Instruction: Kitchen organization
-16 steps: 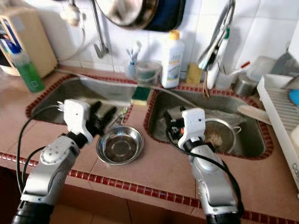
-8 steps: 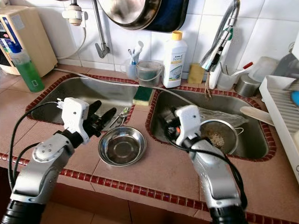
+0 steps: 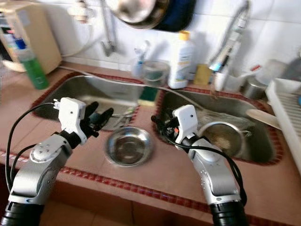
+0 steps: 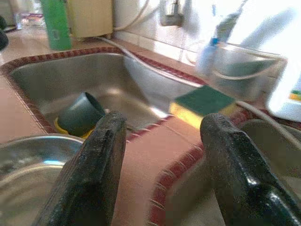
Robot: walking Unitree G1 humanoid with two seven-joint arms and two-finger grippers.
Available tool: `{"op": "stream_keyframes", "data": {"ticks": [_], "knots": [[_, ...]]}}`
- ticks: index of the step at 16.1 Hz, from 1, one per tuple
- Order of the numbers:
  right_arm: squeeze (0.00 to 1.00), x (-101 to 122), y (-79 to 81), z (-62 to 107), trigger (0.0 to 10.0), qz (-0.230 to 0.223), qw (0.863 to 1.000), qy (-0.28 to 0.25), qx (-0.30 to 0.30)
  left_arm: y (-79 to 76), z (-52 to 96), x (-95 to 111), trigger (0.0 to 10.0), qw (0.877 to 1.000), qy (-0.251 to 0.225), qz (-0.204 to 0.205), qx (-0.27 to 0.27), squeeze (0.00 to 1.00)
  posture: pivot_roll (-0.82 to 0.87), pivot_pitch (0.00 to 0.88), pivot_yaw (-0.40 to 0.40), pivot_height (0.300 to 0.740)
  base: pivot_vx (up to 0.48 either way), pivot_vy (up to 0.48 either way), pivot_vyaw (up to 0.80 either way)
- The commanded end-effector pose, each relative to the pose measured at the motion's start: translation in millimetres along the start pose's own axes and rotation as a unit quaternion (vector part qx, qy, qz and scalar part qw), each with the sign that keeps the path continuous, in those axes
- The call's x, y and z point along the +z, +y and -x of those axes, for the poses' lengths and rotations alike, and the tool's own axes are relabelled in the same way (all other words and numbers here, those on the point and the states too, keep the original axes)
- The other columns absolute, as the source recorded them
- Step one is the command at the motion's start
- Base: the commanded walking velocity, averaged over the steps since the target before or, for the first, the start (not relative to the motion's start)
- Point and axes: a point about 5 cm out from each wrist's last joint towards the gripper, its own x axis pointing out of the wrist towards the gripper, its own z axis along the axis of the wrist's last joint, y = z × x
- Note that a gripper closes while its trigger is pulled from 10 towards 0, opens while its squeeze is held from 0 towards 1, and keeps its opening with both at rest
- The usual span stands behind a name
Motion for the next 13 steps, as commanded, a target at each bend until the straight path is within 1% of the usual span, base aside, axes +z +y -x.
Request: {"op": "stream_keyframes", "data": {"ticks": [1,3,5,6,8,9,11,12,13], "knots": [[0.00,1,3.1,-2.6,10.0,0.002,1.000,-0.002,0.007,2.9,-0.1,8,10.0,1.000,-0.012,-0.022,0.007,0.00,-0.17,0.000,-0.001,0.736,0.000,0.000,0.00],[0.00,-2,1.7,-1.2,10.0,0.001,1.000,-0.001,0.001,1.9,-2.2,9,10.0,1.000,-0.011,-0.021,0.002,0.00,-0.17,0.000,0.004,0.736,0.000,0.000,0.00],[0.00,-4,-0.9,0.7,10.0,0.000,1.000,-0.001,-0.013,-1.3,-3.9,11,10.0,0.999,-0.014,-0.033,-0.014,0.00,-0.17,0.000,0.011,0.736,0.000,0.000,0.00],[0.00,-6,-2.7,1.5,10.0,0.004,1.000,0.002,-0.024,-4.5,-4.3,11,10.0,0.999,-0.010,-0.030,-0.031,0.00,-0.17,0.000,0.014,0.736,0.000,0.000,0.00],[0.00,-9,-6.7,1.2,10.0,0.003,0.999,0.006,-0.048,-11.1,-3.1,10,10.0,0.997,-0.002,-0.042,-0.059,0.00,-0.17,0.000,0.016,0.736,0.000,0.000,0.00],[0.00,-15,-13.3,-0.3,10.0,-0.009,0.996,0.024,-0.090,-21.0,-1.4,7,10.0,0.995,0.009,-0.047,-0.089,0.00,-0.17,0.000,0.017,0.736,0.000,0.000,0.00],[0.00,-18,-15.1,-2.1,10.0,-0.043,0.994,0.026,-0.095,-27.2,-2.2,4,10.0,0.994,0.019,-0.048,-0.099,0.00,-0.17,0.000,0.017,0.736,0.000,0.000,0.00],[0.00,-20,-14.4,-3.7,10.0,-0.068,0.993,0.026,-0.089,-31.6,-2.4,4,10.0,0.993,0.019,-0.049,-0.107,0.00,-0.17,0.000,0.017,0.736,0.000,0.000,0.00],[0.00,-22,-12.3,-6.1,10.0,-0.097,0.992,0.025,-0.080,-39.6,-3.1,7,10.0,0.992,0.017,-0.020,-0.124,0.00,-0.16,0.000,0.017,0.736,0.000,0.000,0.00]]}}
